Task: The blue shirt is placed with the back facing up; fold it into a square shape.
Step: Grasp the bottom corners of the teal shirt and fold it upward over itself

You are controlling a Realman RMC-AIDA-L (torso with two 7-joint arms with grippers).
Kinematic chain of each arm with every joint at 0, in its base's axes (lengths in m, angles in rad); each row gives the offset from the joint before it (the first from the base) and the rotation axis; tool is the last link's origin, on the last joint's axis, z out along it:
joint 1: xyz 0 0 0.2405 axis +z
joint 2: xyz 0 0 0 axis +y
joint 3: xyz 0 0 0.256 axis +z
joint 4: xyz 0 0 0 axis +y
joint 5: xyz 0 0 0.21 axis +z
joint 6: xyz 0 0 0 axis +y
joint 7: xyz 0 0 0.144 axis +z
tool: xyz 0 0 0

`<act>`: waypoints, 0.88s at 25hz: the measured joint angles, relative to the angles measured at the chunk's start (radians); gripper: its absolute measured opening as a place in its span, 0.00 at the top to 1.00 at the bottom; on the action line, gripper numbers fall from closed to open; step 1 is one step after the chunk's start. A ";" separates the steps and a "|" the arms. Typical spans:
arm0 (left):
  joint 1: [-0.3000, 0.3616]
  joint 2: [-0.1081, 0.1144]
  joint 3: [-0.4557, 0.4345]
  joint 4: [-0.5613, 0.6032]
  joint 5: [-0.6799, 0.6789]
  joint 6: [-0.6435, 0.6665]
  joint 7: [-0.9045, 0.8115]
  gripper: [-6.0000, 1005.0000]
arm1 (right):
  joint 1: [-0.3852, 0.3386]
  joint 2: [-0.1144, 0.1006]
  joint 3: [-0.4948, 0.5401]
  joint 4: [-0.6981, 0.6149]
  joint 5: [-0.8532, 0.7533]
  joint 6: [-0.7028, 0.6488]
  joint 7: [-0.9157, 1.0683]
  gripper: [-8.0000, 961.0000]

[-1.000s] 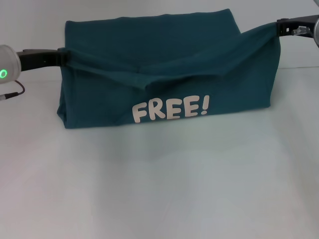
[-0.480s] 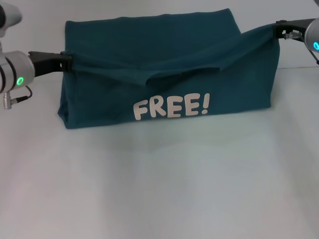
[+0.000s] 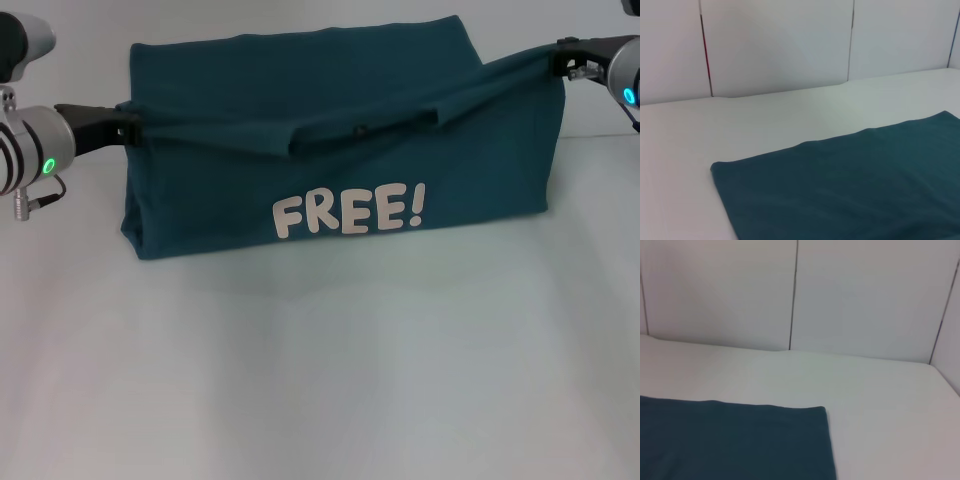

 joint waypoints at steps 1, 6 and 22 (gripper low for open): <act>0.000 0.000 0.000 0.000 0.000 0.001 0.000 0.95 | -0.001 0.001 -0.006 0.001 0.000 -0.003 0.000 0.98; 0.008 0.005 -0.008 0.013 0.000 0.087 -0.012 0.95 | -0.015 0.004 -0.018 -0.038 -0.001 -0.073 0.000 0.98; 0.103 0.084 -0.014 0.161 0.010 0.552 -0.237 0.95 | -0.157 0.016 -0.008 -0.413 -0.005 -0.633 0.023 0.98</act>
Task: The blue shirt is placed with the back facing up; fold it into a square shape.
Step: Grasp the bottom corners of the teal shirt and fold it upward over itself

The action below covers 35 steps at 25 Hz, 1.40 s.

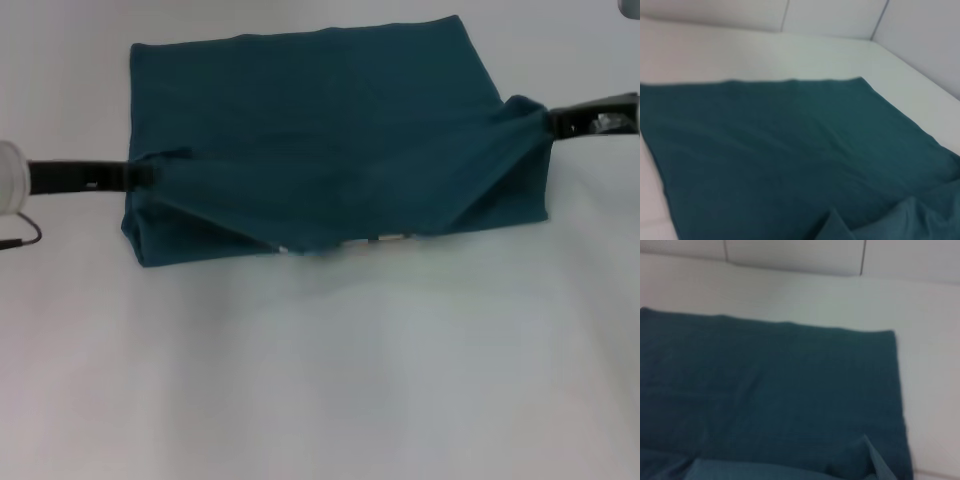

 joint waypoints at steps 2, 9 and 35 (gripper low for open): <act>0.008 0.017 -0.006 0.005 0.004 0.066 -0.025 0.94 | -0.012 -0.003 0.000 -0.040 -0.009 -0.072 0.014 0.98; 0.017 0.036 -0.056 0.051 0.102 0.276 -0.084 0.94 | -0.019 -0.006 -0.002 -0.133 -0.075 -0.316 0.027 0.98; -0.036 0.064 -0.107 0.164 0.498 0.879 -0.158 0.94 | 0.024 -0.044 -0.022 -0.204 -0.108 -0.975 -0.049 0.98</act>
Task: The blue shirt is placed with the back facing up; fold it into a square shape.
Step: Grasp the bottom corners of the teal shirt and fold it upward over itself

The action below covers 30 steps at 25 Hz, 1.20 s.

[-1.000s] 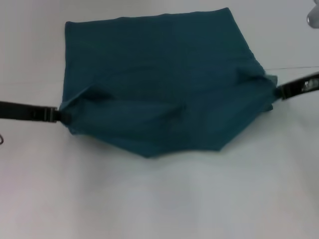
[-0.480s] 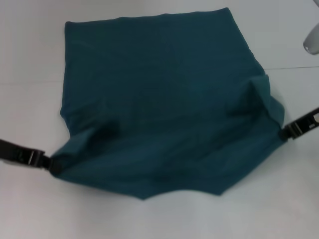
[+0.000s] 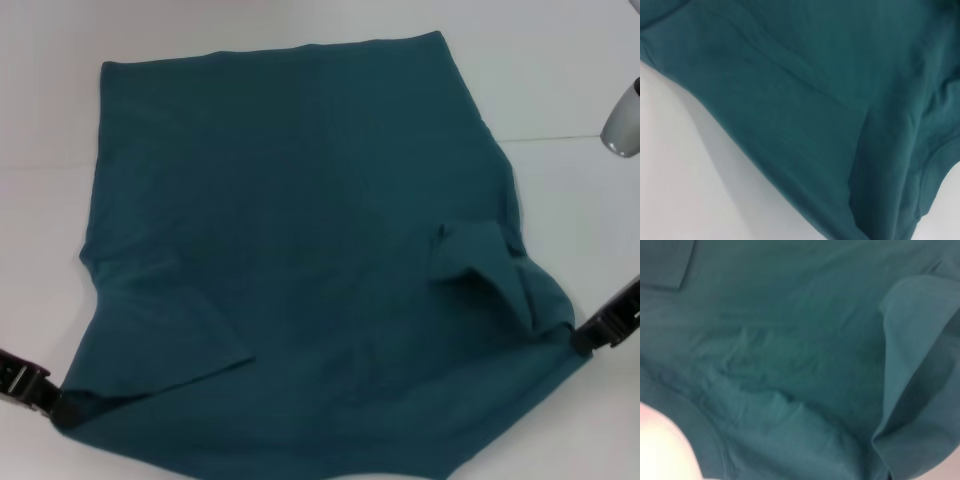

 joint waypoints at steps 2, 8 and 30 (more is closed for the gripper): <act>-0.005 0.001 0.004 0.000 0.017 0.014 0.001 0.94 | 0.005 -0.003 -0.011 -0.001 -0.001 -0.029 -0.005 0.98; -0.004 -0.006 0.061 -0.005 0.052 0.079 0.005 0.94 | 0.008 -0.020 -0.024 0.005 -0.002 -0.105 -0.038 0.98; -0.002 -0.013 0.199 -0.134 0.054 0.121 0.000 0.94 | -0.069 -0.047 -0.362 0.064 0.064 -0.128 0.021 0.98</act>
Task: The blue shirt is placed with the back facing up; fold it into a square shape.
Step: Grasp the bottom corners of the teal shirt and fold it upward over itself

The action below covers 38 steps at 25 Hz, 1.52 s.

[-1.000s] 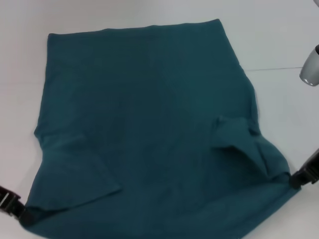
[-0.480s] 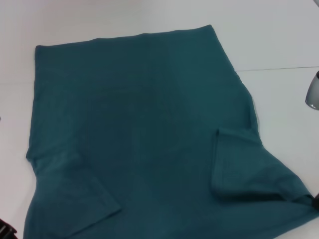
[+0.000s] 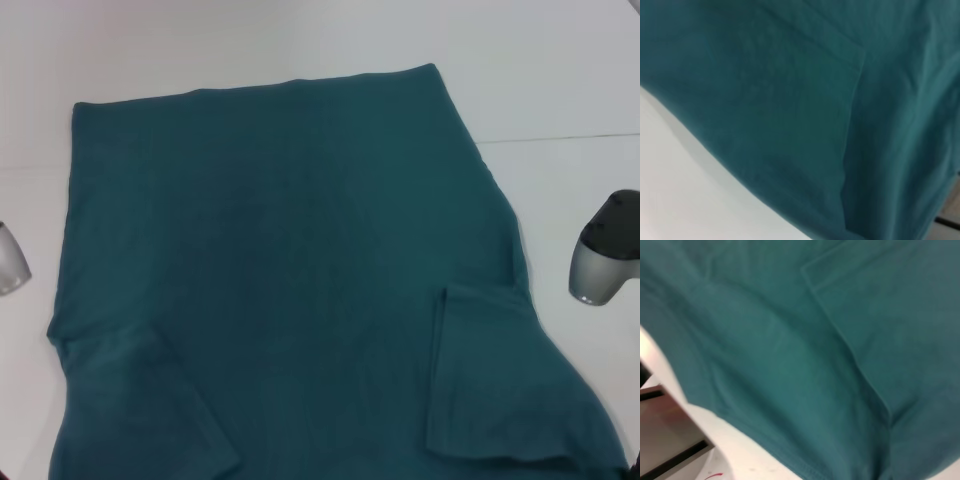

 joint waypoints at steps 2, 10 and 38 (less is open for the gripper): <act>0.003 -0.004 0.021 -0.011 0.000 0.001 0.002 0.94 | -0.002 -0.014 -0.048 0.007 0.057 0.000 0.026 0.98; 0.019 -0.023 0.067 -0.021 0.000 0.002 0.007 0.94 | -0.013 -0.049 -0.179 0.008 0.184 0.005 0.098 0.98; -0.009 0.030 -0.230 0.082 -0.141 -0.031 0.062 0.93 | 0.060 -0.040 0.295 -0.032 0.180 0.028 -0.132 0.98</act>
